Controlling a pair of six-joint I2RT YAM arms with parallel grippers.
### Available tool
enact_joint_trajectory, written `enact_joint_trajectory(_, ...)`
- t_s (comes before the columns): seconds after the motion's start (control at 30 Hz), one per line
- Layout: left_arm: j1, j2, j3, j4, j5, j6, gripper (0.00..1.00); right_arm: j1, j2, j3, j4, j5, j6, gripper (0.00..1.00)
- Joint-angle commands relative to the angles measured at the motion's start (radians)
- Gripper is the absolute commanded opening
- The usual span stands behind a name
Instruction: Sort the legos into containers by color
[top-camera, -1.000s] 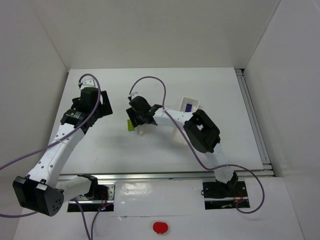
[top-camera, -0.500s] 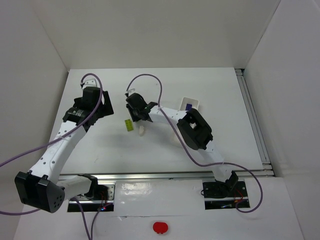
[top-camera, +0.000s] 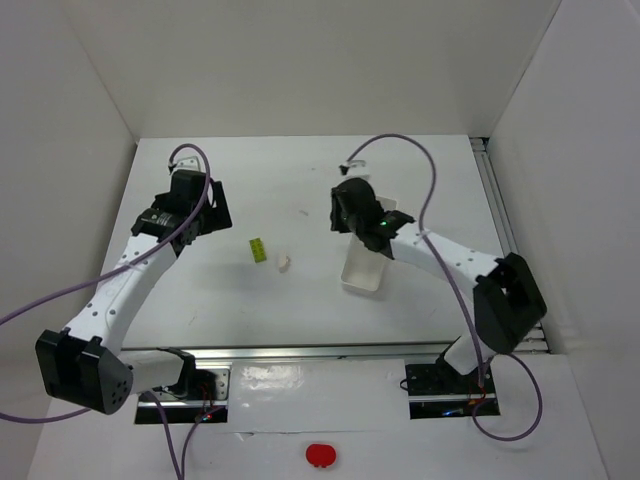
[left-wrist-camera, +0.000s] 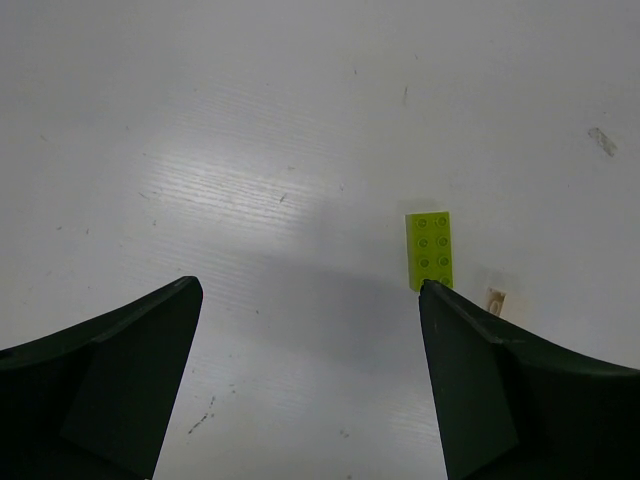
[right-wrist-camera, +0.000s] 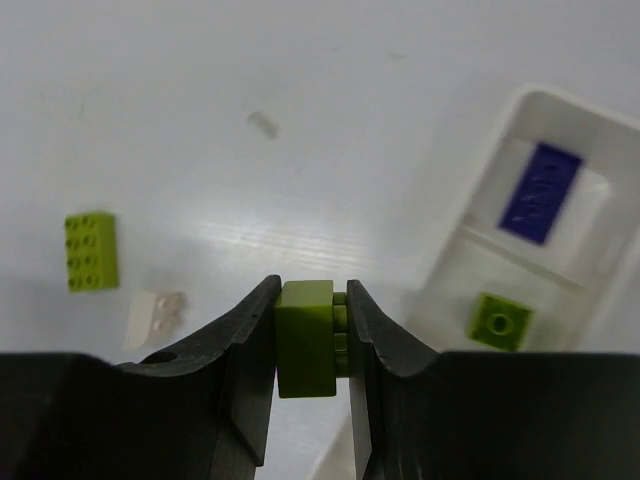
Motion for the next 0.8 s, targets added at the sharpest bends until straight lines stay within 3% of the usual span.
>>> enact_joint_trajectory(0.0,-0.001,0.026,0.042,0.015,0.037,0.005,0.99,-0.072,-0.097,-0.084,0.039,0.080,0.092,0.23)
enact_joint_trajectory(0.13,-0.001,0.026,0.042,0.024,0.051,-0.004,0.98,-0.160,-0.106,-0.126,0.030,0.080,0.119,0.25)
enact_joint_trajectory(0.4,-0.001,0.026,0.051,0.015,0.040,-0.004,0.99,-0.180,0.003,-0.105,0.030,0.101,0.129,0.27)
enact_joint_trajectory(0.43,-0.001,0.026,0.051,0.015,0.040,0.005,0.99,-0.180,0.013,-0.105,0.030,0.101,0.129,0.36)
enact_joint_trajectory(0.47,-0.001,0.026,0.051,0.015,0.040,0.005,0.99,-0.180,0.024,-0.105,0.030,0.101,0.138,0.36)
enact_joint_trajectory(0.5,-0.001,0.026,0.051,0.015,0.040,0.005,0.99,-0.189,0.024,-0.105,0.030,0.101,0.138,0.50)
enact_joint_trajectory(0.57,-0.001,0.026,0.051,0.015,0.040,0.005,0.99,-0.189,0.034,-0.092,0.021,0.111,0.138,0.59)
enact_joint_trajectory(0.67,-0.001,0.026,0.051,0.015,0.040,0.005,0.99,-0.189,0.034,-0.072,-0.001,0.120,0.138,0.67)
enact_joint_trajectory(0.77,-0.001,0.026,0.060,0.015,0.040,0.005,0.99,-0.171,-0.015,-0.062,-0.001,0.129,0.127,0.67)
